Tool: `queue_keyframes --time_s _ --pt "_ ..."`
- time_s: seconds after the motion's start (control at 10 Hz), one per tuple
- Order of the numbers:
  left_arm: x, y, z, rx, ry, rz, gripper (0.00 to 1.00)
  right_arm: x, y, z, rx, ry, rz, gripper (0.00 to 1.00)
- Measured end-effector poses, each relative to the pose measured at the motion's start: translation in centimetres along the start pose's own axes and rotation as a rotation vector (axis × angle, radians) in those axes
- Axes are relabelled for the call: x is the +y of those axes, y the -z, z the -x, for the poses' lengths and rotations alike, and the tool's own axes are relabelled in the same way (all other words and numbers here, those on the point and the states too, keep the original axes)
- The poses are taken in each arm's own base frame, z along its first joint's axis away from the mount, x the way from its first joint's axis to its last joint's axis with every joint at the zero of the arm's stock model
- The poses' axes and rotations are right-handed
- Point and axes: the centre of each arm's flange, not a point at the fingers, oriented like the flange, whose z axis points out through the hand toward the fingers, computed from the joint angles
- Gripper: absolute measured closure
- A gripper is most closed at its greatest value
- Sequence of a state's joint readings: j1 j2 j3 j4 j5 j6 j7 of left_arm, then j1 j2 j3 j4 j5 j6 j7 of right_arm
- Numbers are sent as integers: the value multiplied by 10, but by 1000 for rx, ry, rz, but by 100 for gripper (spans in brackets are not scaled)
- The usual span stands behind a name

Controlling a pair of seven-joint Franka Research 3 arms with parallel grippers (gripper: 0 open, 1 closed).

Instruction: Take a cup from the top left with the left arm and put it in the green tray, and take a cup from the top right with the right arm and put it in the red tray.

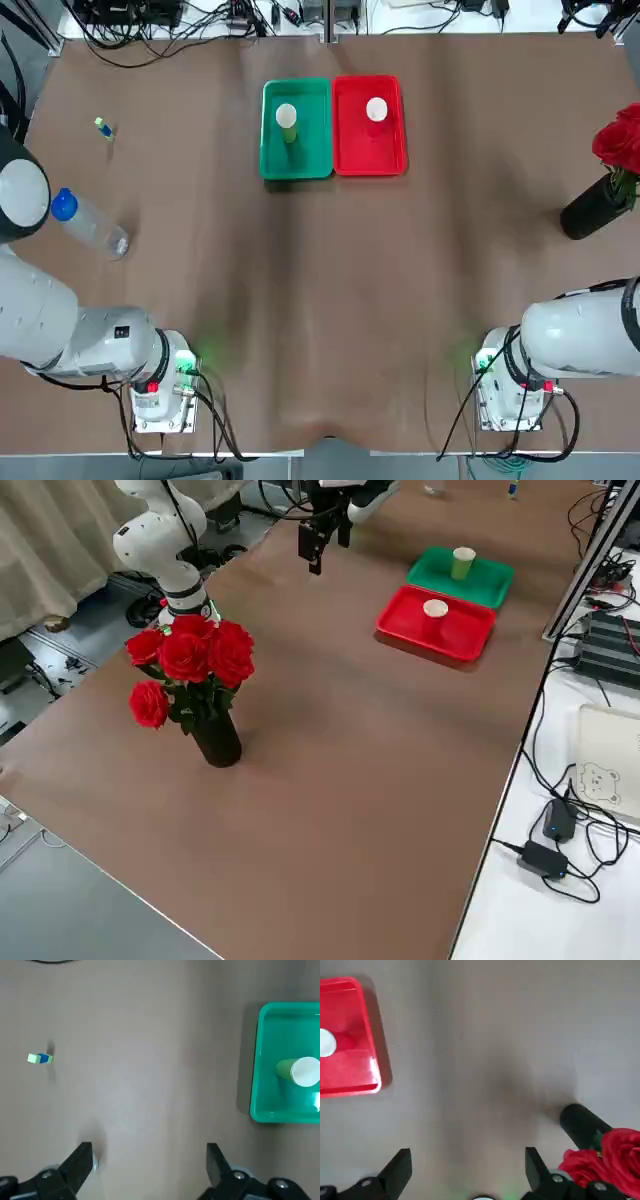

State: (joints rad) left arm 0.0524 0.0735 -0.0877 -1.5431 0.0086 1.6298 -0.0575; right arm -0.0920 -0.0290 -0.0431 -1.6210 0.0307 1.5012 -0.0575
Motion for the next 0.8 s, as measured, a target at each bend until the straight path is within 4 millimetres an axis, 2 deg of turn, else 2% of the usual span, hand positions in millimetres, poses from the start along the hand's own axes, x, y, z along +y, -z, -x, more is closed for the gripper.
queue_keyframes --time_s 0.3,0.8 --pt "0 0 0 1 0 0 0 -18 -1 -1 -3 39 41 0" --pt "1 3 -2 17 -1 1 0 -18 -1 -1 -2 39 43 0"
